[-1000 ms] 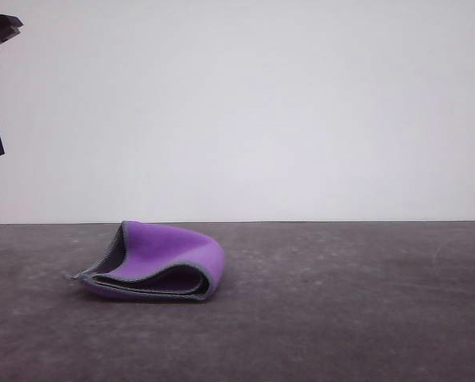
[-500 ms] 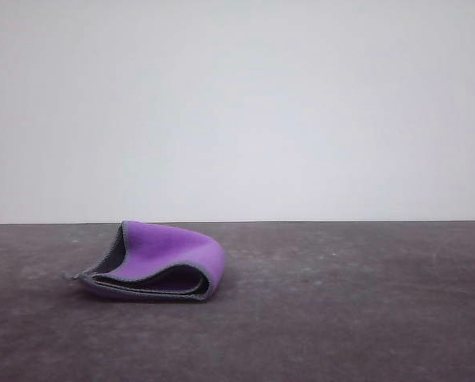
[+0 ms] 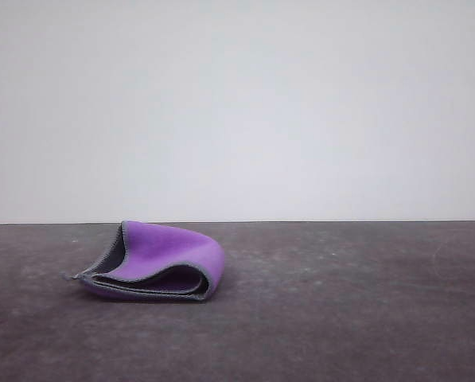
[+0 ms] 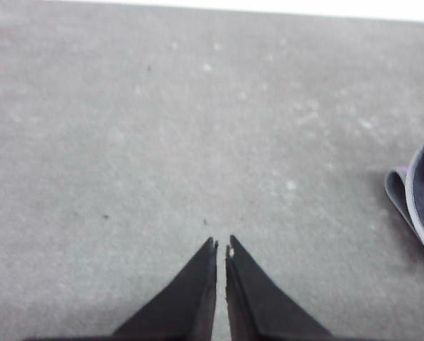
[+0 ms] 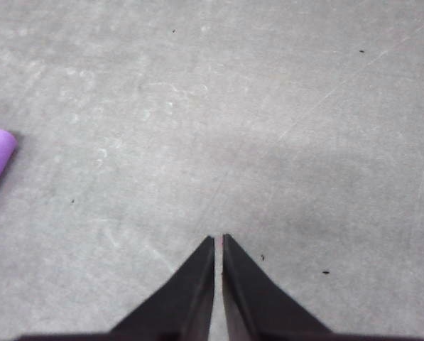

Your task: Fold clothes

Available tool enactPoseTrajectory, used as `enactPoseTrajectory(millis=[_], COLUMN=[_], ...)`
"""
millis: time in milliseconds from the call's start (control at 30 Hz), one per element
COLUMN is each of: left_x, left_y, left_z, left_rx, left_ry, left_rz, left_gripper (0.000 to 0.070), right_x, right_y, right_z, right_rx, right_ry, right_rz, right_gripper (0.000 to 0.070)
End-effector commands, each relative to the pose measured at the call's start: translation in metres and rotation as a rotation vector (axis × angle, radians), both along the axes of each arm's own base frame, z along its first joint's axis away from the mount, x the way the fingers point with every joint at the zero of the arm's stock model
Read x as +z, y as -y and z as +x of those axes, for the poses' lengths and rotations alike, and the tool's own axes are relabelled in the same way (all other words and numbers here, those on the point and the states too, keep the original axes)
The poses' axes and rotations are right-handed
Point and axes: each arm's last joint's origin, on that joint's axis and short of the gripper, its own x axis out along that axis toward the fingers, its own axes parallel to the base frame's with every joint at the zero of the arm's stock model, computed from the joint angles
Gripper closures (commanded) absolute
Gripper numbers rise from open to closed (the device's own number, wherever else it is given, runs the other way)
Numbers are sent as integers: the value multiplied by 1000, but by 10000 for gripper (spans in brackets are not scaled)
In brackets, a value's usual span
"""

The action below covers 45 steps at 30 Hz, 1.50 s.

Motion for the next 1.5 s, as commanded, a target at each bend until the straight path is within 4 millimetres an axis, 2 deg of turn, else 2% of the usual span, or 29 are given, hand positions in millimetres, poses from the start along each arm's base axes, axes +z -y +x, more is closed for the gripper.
enactPoseTrajectory(millis=[0,167,1000,1133,1300,1467], left_x=[-5,-2,-2,-2,-2,-2], left_y=[0,0,0,0,0,0], left_z=[-1,-3,-2,-2,-2,-2], left_rx=[3,13,19,19,19,19], left_ry=[-4,40,34,34,34,34], left_rz=[-2,2,-30,-30,-30,-30], left_gripper=[677,677,677,677,677,677], right_x=[2,2,3,6,3,-29], right_y=[0,0,0,0,0,0], right_z=[2,2,2,4,-12,-44], right_rx=[-5,-5,-4,37,11,-57], right_ry=[7,8,13,77,238,410], right_rz=[9,9,8,-45,-78,-84], right_gripper=[684,684,684,684,684,684])
